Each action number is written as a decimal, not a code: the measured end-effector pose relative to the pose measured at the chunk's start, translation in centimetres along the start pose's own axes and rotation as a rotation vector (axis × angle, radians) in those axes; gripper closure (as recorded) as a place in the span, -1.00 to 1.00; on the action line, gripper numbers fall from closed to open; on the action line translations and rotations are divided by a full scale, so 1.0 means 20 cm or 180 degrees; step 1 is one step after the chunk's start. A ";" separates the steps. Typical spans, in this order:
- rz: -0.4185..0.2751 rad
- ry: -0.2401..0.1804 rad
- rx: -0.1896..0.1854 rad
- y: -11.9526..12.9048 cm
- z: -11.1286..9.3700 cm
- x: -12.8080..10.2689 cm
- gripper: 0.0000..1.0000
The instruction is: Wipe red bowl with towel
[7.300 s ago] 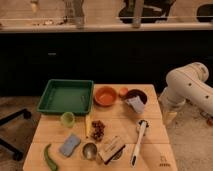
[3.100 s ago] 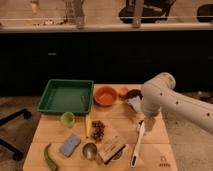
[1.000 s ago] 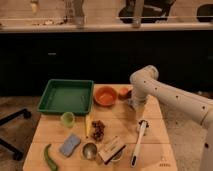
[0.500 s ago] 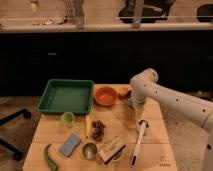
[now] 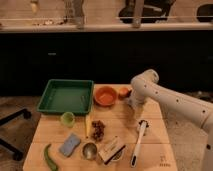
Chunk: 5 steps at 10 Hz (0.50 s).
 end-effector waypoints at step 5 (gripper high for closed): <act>0.0019 -0.0210 -0.0034 -0.03 0.01 0.03 -0.07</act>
